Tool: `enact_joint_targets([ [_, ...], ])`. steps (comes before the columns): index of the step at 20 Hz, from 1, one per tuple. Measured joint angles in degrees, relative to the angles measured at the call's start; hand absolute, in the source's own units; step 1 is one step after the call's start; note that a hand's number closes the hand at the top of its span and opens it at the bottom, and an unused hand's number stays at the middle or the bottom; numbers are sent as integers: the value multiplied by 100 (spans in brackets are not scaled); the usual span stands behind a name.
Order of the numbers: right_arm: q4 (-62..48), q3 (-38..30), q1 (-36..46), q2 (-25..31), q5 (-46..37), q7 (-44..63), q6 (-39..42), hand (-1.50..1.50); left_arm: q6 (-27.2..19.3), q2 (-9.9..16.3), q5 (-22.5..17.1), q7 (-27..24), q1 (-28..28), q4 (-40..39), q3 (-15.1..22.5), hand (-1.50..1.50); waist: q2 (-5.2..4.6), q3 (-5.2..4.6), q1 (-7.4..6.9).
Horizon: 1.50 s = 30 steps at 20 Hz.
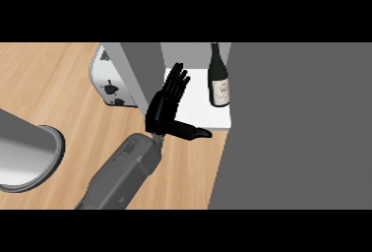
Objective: Pick up the wine, place it into the cabinet and close the cabinet
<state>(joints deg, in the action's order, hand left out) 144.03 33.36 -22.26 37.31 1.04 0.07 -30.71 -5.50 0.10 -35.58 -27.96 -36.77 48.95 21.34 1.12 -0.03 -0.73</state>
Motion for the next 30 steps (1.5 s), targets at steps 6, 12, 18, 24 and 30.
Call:
enact_joint_targets([
  [6, 17, 29, 40, 63, -18, 82, -54, -150, -194, 200, 59, 256, 1084, 1295, 323, -150, -22, -1, 1],
  [12, 27, -111, 62, 264, -25, 128, 32, -150, -69, 594, 12, 284, 2215, 2407, 468, -150, -49, -1, 44],
  [18, 23, 0, 27, 491, -13, 11, 388, -150, 153, 996, -60, 229, 2970, 3163, 415, -150, -63, 0, 78],
  [24, 9, 348, 37, 843, 22, -126, 1041, 150, 441, 1441, -165, 80, 3325, 3439, 80, -150, -71, -1, 78],
  [30, 2, 838, 150, 1001, 37, -301, 1576, 150, 739, 1960, -325, 59, 3635, 3729, -352, -150, -78, -5, 63],
])
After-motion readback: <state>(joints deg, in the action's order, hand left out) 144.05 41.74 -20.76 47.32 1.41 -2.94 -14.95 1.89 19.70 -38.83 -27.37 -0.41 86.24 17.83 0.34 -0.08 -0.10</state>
